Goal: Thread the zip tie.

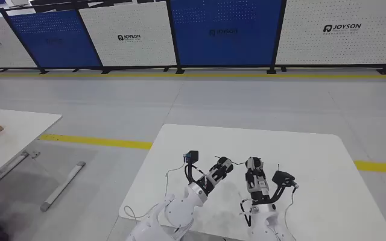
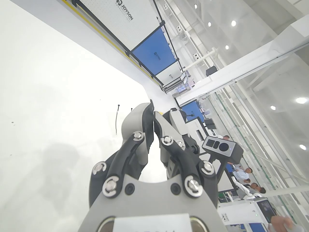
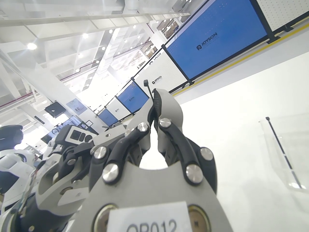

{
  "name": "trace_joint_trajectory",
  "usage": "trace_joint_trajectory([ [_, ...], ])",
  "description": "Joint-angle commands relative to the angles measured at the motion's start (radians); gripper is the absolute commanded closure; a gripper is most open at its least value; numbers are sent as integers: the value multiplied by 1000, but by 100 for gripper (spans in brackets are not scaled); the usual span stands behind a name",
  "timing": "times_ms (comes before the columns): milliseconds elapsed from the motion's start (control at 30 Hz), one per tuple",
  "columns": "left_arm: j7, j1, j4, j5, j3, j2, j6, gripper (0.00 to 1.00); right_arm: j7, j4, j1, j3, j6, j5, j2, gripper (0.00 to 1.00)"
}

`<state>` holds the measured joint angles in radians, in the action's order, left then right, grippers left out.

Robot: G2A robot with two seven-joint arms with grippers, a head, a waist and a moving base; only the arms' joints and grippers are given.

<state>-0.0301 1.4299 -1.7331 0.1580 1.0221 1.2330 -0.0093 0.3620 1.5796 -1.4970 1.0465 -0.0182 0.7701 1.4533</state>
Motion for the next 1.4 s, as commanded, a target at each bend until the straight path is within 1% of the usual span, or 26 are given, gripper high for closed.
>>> trace_joint_trajectory([
  [0,0,0,0,0,0,0,0,100,0,-1,0,0,-7,-4,1,100],
  [167,0,0,0,0,0,0,0,100,-7,-14,4,-2,-28,-28,4,100],
  [233,0,0,0,0,0,0,0,100,-30,-27,10,-1,-49,-73,7,100],
  [633,0,0,0,0,0,0,0,100,-31,-25,9,0,-50,-75,7,100],
  [767,0,0,0,0,0,0,0,100,3,-16,0,9,-85,-95,8,100],
  [900,0,0,0,0,0,0,0,100,37,-24,-2,13,-109,-96,10,100],
  [1167,0,0,0,0,0,0,0,100,30,-43,5,9,-115,-93,14,100],
  [1200,-1,1,-2,-10,-2,1,-4,100,28,-45,6,8,-114,-93,15,100],
  [1300,-3,5,-10,-58,2,3,-40,100,21,-50,9,3,-113,-94,17,100],
  [1367,-14,8,-12,-67,7,3,-50,100,-1,-50,9,-3,-131,-112,18,100],
])
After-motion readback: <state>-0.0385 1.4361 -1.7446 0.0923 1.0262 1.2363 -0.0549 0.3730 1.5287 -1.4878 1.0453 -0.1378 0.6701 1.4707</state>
